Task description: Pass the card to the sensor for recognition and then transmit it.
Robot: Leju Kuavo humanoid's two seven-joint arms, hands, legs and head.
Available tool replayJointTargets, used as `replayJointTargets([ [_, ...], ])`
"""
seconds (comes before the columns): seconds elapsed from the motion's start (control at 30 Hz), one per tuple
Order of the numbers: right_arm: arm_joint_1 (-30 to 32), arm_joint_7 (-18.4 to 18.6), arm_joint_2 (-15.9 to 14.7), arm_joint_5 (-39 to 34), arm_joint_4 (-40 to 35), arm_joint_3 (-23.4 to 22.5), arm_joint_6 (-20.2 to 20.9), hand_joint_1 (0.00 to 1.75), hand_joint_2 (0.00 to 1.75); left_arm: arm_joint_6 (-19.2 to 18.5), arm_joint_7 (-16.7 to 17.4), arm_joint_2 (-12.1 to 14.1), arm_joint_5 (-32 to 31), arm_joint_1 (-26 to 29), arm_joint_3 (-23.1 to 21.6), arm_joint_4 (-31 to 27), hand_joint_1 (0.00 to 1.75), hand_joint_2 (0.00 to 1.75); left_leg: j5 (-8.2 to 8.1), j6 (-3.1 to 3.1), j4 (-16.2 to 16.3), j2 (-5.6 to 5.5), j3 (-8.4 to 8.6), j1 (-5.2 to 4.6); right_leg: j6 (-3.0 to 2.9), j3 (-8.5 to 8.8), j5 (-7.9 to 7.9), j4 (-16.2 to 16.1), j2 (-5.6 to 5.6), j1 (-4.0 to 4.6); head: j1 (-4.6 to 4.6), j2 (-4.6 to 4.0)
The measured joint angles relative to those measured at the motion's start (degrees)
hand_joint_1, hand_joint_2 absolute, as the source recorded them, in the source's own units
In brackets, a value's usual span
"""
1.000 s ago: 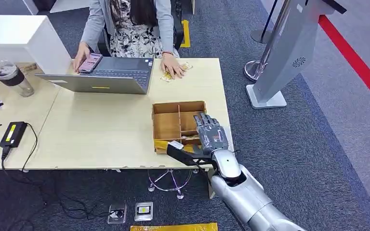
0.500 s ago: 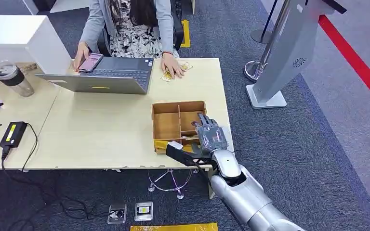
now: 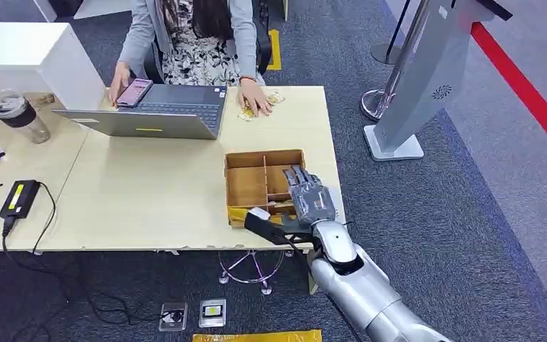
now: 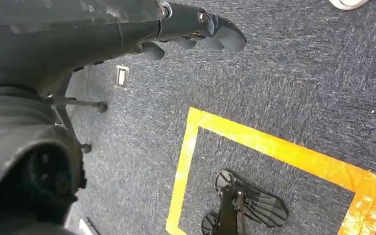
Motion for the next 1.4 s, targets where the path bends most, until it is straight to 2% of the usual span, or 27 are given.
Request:
replayJointTargets([
  [0.77, -0.32, -1.20, 1.18, -1.40, 1.24, 1.49, -1.22, 1.75, 1.75, 0.09, 0.15, 0.15, 0.26, 0.00, -0.42, 0.00, 0.00, 0.00, 0.00, 0.00, 0.00, 0.00, 0.01, 0.00, 0.00, 0.00, 0.00, 0.00, 0.00, 0.00, -0.02, 0.00],
  [1.13, -0.79, -2.03, 1.20, -1.23, 1.77, 1.62, -4.02, 1.75, 1.75, -0.55, -0.09, 0.20, 0.09, -0.01, -0.66, 0.00, 0.00, 0.00, 0.00, 0.00, 0.00, 0.00, 0.01, 0.00, 0.00, 0.01, 0.01, 0.00, 0.01, 0.00, 0.00, 0.00],
  [1.23, -2.08, -2.66, 1.01, -0.33, -0.17, 1.62, -4.04, 1.75, 1.75, -0.92, -0.72, 0.22, -0.09, 0.00, -0.72, 0.00, 0.00, 0.00, 0.01, -0.01, 0.01, 0.00, 0.01, 0.00, 0.00, 0.00, 0.01, 0.01, 0.01, 0.00, 0.00, 0.00],
  [1.4, -5.67, -3.72, 0.50, 0.44, -7.24, 1.35, -1.29, 1.75, 1.75, -1.25, -1.73, 0.26, -0.42, 0.02, -1.27, 0.00, 0.00, 0.00, 0.02, -0.01, 0.01, 0.01, 0.03, 0.00, -0.01, 0.01, 0.02, 0.01, 0.02, 0.00, 0.02, 0.00],
])
